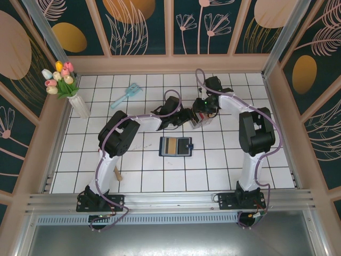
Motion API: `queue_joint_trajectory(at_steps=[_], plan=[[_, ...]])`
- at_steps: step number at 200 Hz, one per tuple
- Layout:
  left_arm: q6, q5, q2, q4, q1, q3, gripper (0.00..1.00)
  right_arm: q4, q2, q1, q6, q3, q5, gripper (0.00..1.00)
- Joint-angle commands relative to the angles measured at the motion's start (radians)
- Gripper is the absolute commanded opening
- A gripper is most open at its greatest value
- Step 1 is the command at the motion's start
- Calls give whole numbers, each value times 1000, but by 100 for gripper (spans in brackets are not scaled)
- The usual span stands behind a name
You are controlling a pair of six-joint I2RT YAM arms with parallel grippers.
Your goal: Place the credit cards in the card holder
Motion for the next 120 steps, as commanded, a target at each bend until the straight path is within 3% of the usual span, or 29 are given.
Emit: queue_joint_trajectory(at_steps=[1, 37, 120], plan=[[9, -10, -7, -40, -2, -28, 47, 21, -9, -6, 36, -20, -121, 30], [10, -17, -19, -35, -1, -38, 47, 6, -21, -21, 32, -5, -148, 34], [9, -9, -13, -37, -1, -29, 47, 0, -21, -31, 51, -5, -137, 32]])
